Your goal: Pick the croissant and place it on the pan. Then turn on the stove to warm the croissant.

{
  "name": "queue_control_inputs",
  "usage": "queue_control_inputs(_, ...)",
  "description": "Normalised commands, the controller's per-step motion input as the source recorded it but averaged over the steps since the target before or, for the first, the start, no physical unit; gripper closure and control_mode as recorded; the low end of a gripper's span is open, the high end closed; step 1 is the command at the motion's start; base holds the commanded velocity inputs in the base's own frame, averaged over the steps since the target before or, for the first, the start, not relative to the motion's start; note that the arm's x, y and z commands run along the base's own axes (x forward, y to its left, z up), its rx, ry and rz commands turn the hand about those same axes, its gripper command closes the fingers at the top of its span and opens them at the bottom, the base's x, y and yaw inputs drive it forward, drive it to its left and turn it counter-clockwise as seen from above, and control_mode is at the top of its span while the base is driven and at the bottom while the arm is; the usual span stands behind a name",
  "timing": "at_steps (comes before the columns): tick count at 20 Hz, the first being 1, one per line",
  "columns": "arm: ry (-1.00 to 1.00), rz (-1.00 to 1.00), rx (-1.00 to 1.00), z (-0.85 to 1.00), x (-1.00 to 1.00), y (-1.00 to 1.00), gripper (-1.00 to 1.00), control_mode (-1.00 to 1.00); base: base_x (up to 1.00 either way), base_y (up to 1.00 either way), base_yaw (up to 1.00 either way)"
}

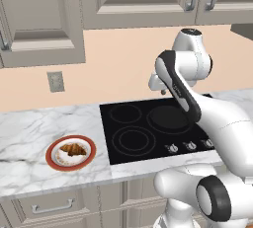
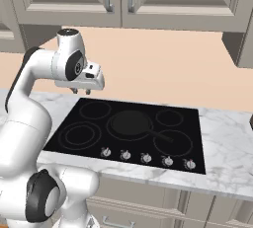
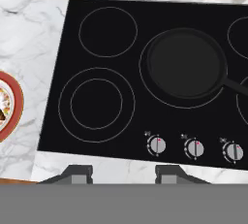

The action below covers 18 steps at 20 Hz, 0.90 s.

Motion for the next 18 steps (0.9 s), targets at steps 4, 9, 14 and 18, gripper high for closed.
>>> queue_control_inputs(4,0.0,0.01,0.0,0.0,0.0,0.13,-1.0,-1.0,0.0,0.0,0.0)
queue_control_inputs(9,-0.01,0.09,0.0,-0.1,-0.01,0.33,-1.0,-1.0,0.0,0.0,0.0)
queue_control_inputs(14,0.0,0.14,0.03,-0.29,-0.02,0.42,-1.0,-1.0,0.0,0.0,0.0)
queue_control_inputs(18,-0.01,0.14,0.0,-0.32,-0.09,0.41,-1.0,-1.0,0.0,0.0,0.0)
